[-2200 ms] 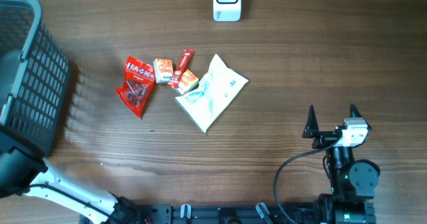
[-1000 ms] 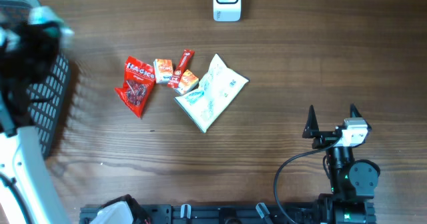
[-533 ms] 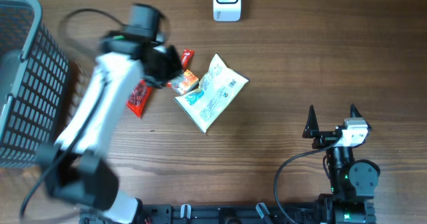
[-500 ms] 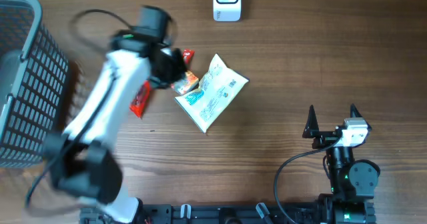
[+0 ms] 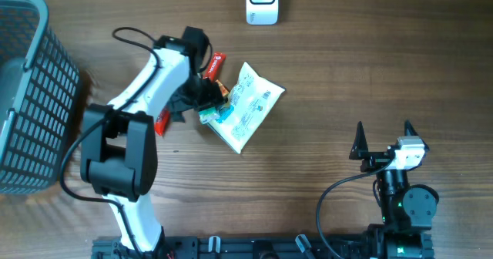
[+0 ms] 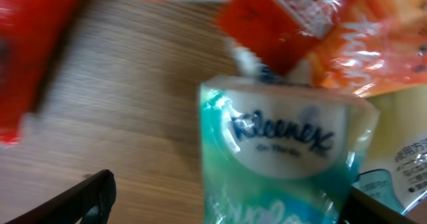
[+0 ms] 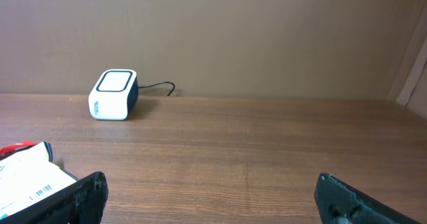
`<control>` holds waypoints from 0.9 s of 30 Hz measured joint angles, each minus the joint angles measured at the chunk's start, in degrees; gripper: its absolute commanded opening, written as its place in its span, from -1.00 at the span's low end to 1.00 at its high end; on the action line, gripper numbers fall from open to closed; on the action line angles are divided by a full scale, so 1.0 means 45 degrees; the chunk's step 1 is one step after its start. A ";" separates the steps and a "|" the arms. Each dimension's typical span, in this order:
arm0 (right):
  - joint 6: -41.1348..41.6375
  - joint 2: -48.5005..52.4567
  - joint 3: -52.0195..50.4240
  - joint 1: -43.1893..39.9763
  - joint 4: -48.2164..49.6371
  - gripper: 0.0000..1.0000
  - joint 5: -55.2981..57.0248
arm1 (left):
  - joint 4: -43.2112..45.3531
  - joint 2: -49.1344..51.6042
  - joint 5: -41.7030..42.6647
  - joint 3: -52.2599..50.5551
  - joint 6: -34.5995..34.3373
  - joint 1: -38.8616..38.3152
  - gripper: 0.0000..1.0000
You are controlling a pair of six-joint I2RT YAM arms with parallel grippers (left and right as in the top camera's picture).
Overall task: Scan the item barcode
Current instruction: 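Lift the Kleenex pack out and place it below the orange boxes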
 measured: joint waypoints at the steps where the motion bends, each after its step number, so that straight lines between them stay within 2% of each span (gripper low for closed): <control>1: 0.0000 0.0000 0.0000 0.0000 0.0000 0.99 0.0005 | -0.0423 0.0000 0.0000 0.0219 0.0010 0.0151 0.83; 7: 0.0000 0.0000 0.0000 0.0000 0.0000 0.99 0.0005 | -0.2900 -0.0801 -0.0073 0.2657 0.0107 0.1530 0.88; 10: 0.0000 0.0000 0.0000 0.0000 0.0000 0.99 0.0000 | -0.3546 -0.2035 -0.0102 0.3905 0.0146 0.2137 0.97; 14: 0.0000 0.0000 0.0000 0.0000 0.0000 1.00 0.0000 | -0.3677 -0.4299 -0.0126 0.4843 0.0189 0.2832 1.00; 20: 0.0000 0.0000 0.0000 0.0000 0.0000 0.99 0.0000 | -0.3487 -0.7737 -0.0554 0.5037 0.0194 0.4381 1.00; 27: 0.0000 0.0000 0.0000 0.0000 0.0000 0.99 0.0005 | -0.3390 -1.0642 -0.1753 0.5056 0.0189 0.7291 1.00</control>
